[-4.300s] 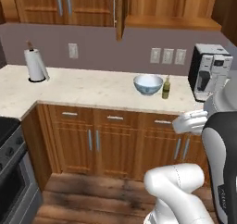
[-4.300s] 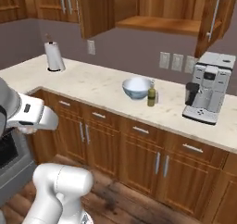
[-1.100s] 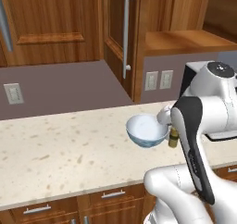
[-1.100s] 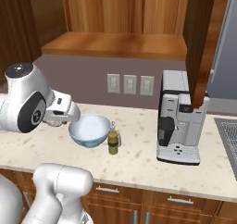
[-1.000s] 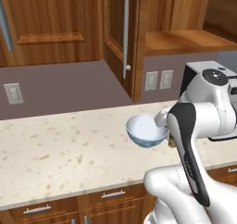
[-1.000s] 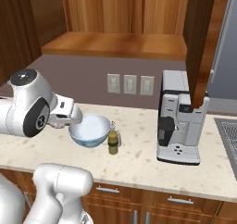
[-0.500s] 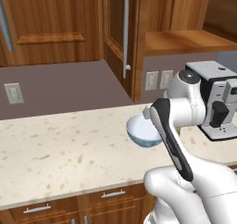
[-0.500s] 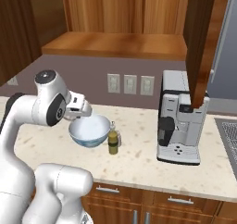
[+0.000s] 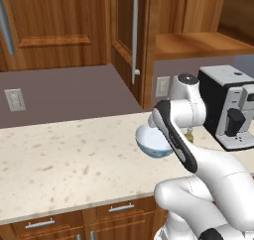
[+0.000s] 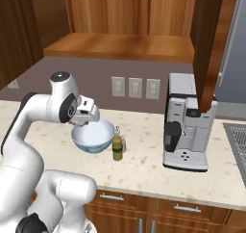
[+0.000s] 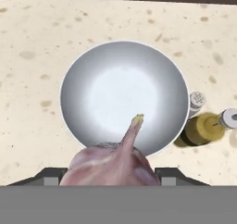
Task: Retrieve the bottle and the shaker from the cabinet and place them next to the mixing bowl on the counter. Then add garlic from the fridge to the mixing bowl.
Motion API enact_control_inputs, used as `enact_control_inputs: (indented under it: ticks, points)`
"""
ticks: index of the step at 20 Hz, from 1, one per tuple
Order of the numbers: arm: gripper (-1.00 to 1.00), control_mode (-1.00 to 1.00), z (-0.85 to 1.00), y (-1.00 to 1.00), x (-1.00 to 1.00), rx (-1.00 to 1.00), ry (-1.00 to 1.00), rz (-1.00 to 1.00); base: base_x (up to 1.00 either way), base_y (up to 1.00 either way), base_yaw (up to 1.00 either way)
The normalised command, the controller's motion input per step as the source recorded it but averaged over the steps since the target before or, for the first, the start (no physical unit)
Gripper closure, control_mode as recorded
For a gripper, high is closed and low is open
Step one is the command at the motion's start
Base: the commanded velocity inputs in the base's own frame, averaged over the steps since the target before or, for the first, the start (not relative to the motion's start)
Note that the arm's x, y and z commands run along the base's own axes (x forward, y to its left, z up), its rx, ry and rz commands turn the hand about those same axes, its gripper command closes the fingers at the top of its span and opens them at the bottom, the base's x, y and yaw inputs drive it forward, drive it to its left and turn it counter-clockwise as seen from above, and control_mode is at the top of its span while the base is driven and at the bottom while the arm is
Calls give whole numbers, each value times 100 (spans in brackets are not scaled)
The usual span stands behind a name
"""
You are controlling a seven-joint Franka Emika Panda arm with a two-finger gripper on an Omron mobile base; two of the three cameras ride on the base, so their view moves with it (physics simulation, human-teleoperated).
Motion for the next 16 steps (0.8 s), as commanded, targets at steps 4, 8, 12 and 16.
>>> enact_control_inputs:
  ticks: [4, 8, 12, 16]
  points:
    - [100, -100, -72, 0, 21, 0, 5, 0, 0, 0, 0]
    - [100, -100, -49, 0, 1, 0, 2, 0, 0, 0, 0]
    - [100, -100, -29, 0, 14, 0, 3, 0, 0, 0, 0]
    - [100, -100, 0, 0, 47, 0, 1, 0, 0, 0, 0]
